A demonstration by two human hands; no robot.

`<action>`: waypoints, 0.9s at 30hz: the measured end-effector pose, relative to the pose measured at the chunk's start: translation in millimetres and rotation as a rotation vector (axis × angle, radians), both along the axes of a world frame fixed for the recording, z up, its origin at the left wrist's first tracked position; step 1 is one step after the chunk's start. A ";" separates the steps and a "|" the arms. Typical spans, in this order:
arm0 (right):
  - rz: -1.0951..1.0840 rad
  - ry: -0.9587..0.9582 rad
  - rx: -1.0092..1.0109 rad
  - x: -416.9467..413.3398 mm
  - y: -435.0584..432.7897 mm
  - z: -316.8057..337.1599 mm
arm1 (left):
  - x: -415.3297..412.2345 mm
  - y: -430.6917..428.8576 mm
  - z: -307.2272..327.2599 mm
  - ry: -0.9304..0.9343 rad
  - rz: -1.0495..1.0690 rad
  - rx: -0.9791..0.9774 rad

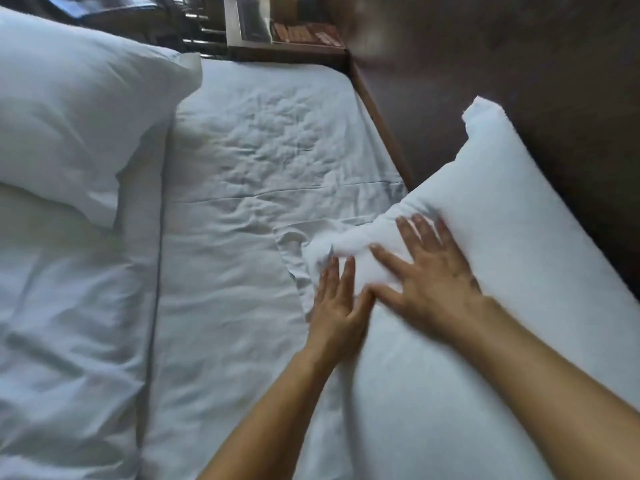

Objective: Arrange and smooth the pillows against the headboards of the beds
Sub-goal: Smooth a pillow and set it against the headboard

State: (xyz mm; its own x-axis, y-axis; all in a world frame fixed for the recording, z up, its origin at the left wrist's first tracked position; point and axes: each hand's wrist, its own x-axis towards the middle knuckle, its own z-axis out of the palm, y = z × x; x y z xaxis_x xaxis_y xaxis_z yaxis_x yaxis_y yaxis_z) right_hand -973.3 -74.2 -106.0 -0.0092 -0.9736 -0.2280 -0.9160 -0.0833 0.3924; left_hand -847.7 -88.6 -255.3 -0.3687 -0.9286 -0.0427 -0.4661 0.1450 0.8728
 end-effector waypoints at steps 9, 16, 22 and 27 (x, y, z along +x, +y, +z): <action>0.049 0.312 0.023 -40.5 -8.4 35.7 | -7.0 -5.1 -25.4 -0.170 -0.104 0.099; -0.254 0.176 0.050 -105.9 -43.7 95.4 | 0.3 -12.1 -33.8 -0.203 -0.194 0.175; -0.319 0.082 -0.102 -37.9 -25.3 93.0 | 21.5 -2.1 24.8 -0.038 -0.058 0.172; 0.099 0.070 0.230 28.5 67.4 44.5 | 6.6 81.0 50.8 0.032 -0.134 0.107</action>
State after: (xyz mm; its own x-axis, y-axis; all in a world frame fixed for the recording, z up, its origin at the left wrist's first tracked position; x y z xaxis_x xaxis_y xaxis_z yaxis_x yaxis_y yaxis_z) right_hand -944.9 -6.8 -61.5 0.0601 -0.8932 -0.4457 -0.8704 -0.2654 0.4146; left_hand -841.0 -7.6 -204.5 -0.4918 -0.8617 -0.1247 -0.4202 0.1095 0.9008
